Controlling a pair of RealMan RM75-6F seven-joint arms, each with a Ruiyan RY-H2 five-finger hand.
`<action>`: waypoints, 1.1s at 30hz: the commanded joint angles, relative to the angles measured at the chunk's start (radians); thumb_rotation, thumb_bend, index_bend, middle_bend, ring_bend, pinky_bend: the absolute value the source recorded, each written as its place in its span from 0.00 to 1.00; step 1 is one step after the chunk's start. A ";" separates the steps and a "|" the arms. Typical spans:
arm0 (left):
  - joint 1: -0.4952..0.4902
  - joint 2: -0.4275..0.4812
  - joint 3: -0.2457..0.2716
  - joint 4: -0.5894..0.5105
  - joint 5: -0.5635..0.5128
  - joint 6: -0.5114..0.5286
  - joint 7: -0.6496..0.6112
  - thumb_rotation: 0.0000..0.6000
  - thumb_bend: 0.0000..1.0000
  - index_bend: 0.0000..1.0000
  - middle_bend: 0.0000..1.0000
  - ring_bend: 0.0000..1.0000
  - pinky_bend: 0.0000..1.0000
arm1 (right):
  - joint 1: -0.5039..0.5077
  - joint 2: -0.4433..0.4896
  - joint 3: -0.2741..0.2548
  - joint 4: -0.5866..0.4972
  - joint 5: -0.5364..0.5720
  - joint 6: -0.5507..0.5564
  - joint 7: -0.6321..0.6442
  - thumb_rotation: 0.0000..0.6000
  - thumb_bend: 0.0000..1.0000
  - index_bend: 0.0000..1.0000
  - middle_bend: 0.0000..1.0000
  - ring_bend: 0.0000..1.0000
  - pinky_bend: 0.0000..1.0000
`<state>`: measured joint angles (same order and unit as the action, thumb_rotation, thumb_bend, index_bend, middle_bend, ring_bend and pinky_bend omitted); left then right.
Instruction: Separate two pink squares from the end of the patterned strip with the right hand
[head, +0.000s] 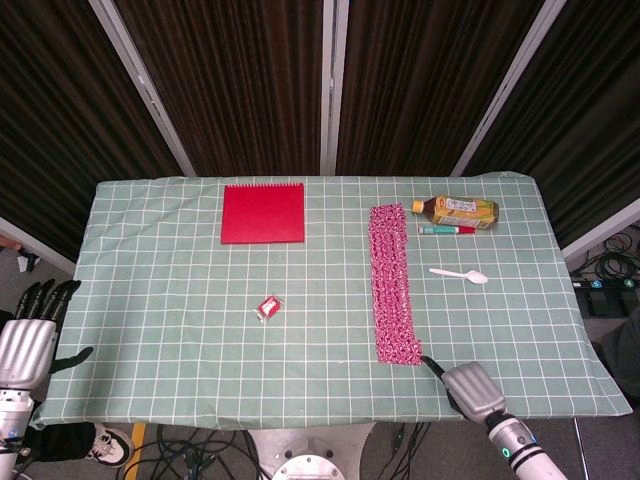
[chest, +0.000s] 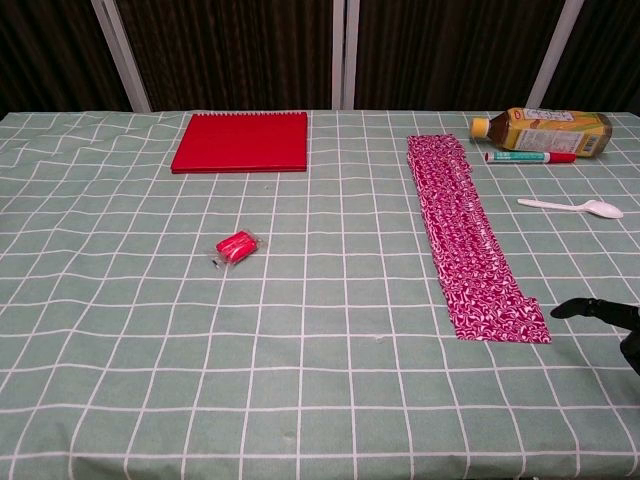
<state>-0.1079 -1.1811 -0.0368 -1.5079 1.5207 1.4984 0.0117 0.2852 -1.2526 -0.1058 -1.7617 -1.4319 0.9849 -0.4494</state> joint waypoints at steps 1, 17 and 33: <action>0.001 0.000 -0.002 0.002 -0.005 -0.002 -0.002 1.00 0.06 0.08 0.10 0.03 0.07 | 0.024 -0.020 0.017 -0.009 0.043 -0.026 -0.052 1.00 1.00 0.11 0.87 0.78 0.68; 0.007 0.002 -0.004 0.031 -0.023 -0.009 -0.034 1.00 0.06 0.08 0.10 0.03 0.07 | 0.100 -0.082 0.031 -0.021 0.233 -0.077 -0.213 1.00 1.00 0.10 0.87 0.79 0.68; 0.003 -0.001 -0.003 0.030 -0.017 -0.015 -0.025 1.00 0.06 0.08 0.10 0.03 0.07 | 0.106 -0.023 -0.010 -0.030 0.300 -0.036 -0.213 1.00 1.00 0.10 0.87 0.79 0.68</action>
<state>-0.1046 -1.1823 -0.0397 -1.4778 1.5035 1.4835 -0.0127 0.3924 -1.2783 -0.1127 -1.7932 -1.1343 0.9482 -0.6654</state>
